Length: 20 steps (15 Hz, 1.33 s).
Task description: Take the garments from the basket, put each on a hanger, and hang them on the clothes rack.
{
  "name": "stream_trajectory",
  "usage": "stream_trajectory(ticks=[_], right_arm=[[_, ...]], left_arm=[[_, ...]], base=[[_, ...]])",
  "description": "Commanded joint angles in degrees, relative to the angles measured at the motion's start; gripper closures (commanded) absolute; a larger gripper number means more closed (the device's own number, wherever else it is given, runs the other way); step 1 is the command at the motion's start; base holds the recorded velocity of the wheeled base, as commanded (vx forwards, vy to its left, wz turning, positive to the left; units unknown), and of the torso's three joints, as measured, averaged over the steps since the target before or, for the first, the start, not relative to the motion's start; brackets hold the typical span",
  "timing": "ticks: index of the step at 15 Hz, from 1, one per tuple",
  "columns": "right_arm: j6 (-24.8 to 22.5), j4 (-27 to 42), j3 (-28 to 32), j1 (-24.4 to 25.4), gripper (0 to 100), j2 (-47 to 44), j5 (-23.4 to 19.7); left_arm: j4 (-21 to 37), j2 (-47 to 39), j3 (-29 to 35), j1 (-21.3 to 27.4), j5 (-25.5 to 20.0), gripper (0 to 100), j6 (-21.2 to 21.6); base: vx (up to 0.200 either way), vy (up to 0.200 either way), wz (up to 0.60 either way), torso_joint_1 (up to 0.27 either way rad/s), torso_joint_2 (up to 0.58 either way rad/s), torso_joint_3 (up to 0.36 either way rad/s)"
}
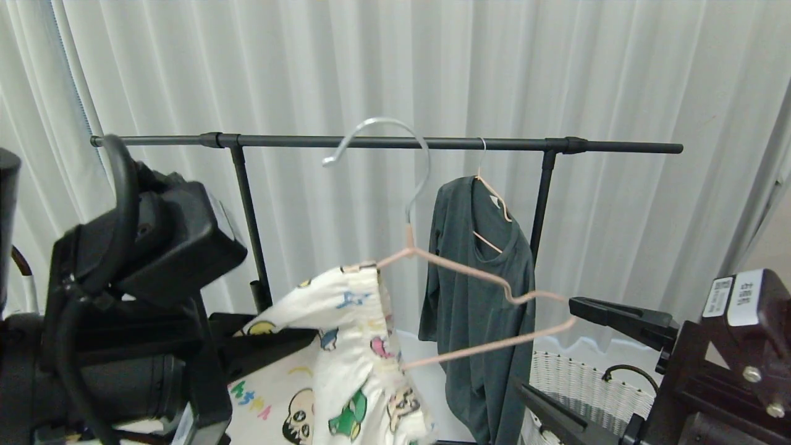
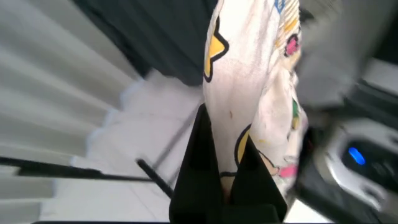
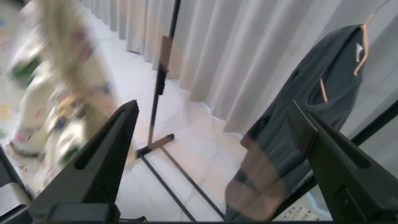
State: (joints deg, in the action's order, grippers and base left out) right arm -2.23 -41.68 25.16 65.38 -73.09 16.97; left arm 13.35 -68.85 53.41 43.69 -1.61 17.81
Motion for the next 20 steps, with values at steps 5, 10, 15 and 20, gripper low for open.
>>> stream_trajectory(ticks=[5, 10, 15, 20], right_arm=[[12.43, 7.23, 4.55, -4.82, 0, -7.15, -0.45], [19.63, 8.81, 16.59, -6.67, 0, -17.61, -0.62], [23.68, 8.9, 17.38, 1.16, 0, -17.78, -0.62], [25.17, 11.71, 17.03, 3.7, 0, -19.01, -0.53]], left_arm=[[-7.99, -0.58, -0.76, -1.77, 2.14, 100, -0.5], [-11.85, -0.58, -0.67, -0.62, 2.14, 100, -0.06], [-13.88, -0.84, -0.76, -0.1, 2.14, 100, 0.03], [-15.37, -0.41, -0.67, 0.61, 2.14, 100, 0.21]], base=[[0.0, 0.0, 0.0, 0.0, 0.0, 0.0], [0.0, 0.0, 0.0, 0.0, 0.0, 0.0], [0.0, 0.0, 0.0, 0.0, 0.0, 0.0], [0.0, 0.0, 0.0, 0.0, 0.0, 0.0]])
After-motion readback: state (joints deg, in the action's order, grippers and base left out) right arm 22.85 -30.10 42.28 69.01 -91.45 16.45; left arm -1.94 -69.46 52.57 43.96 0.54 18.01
